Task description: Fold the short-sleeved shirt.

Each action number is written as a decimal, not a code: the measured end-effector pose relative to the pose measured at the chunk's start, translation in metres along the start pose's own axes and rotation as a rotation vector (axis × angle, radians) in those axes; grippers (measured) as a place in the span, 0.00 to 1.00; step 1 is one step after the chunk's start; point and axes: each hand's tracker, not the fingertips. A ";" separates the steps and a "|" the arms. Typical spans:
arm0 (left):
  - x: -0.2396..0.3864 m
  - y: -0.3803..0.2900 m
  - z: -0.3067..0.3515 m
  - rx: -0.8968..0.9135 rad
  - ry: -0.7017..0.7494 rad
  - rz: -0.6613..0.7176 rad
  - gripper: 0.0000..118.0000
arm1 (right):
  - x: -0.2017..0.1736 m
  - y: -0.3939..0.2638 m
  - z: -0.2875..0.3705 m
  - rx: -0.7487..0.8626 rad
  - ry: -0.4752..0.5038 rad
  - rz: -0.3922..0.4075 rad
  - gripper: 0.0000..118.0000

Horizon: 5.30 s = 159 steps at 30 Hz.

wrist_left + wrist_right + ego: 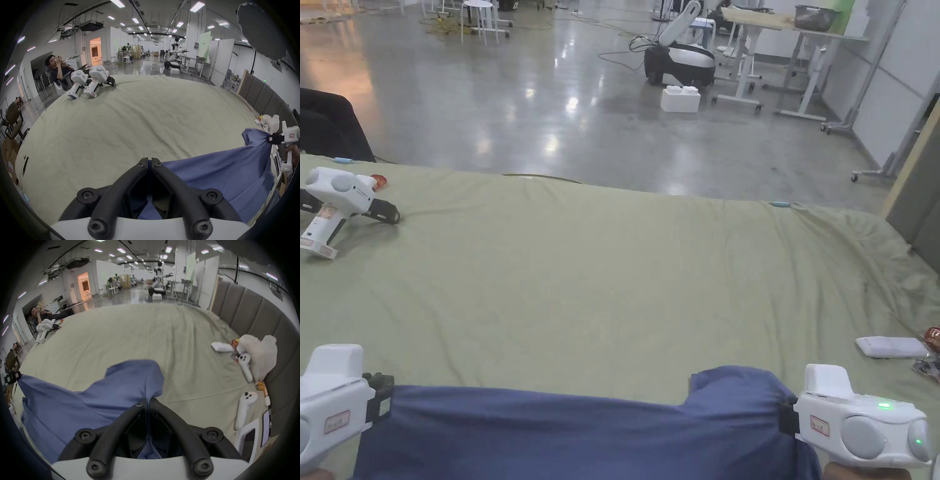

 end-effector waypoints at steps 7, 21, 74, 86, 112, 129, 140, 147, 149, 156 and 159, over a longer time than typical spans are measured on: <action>-0.013 -0.007 0.060 0.099 -0.024 -0.008 0.00 | 0.005 -0.020 0.083 0.092 -0.001 0.008 0.00; -0.036 -0.097 0.101 0.007 -0.062 -0.059 0.00 | 0.005 -0.131 0.137 0.011 0.002 0.085 0.00; 0.074 -0.013 0.124 0.472 0.088 -0.049 0.00 | -0.149 -0.033 0.155 0.743 -0.085 -0.057 0.01; -0.083 -0.085 0.079 -0.066 -0.152 0.230 0.01 | -0.147 -0.047 0.128 0.614 -0.055 -0.007 0.01; -0.130 -0.161 -0.003 -0.316 -0.574 0.604 0.08 | -0.156 -0.068 0.110 0.477 -0.058 0.045 0.01; -0.155 -0.088 0.118 -0.151 -0.135 0.378 0.05 | -0.144 -0.071 0.116 0.486 -0.031 0.039 0.01; -0.068 -0.074 0.151 -0.165 -0.357 0.409 0.05 | -0.141 -0.080 0.112 0.478 -0.002 0.010 0.01; 0.014 -0.082 0.112 -0.230 -0.480 0.352 0.06 | -0.133 -0.088 0.113 0.470 -0.003 -0.003 0.01; 0.042 -0.087 0.095 -0.273 -0.479 0.339 0.06 | -0.128 -0.092 0.113 0.466 -0.008 -0.013 0.01; 0.112 -0.122 0.035 -0.406 -0.357 0.283 0.06 | -0.110 -0.105 0.117 0.445 -0.039 -0.040 0.01; 0.128 -0.131 0.023 -0.426 -0.316 0.257 0.06 | -0.102 -0.109 0.117 0.436 -0.052 -0.052 0.01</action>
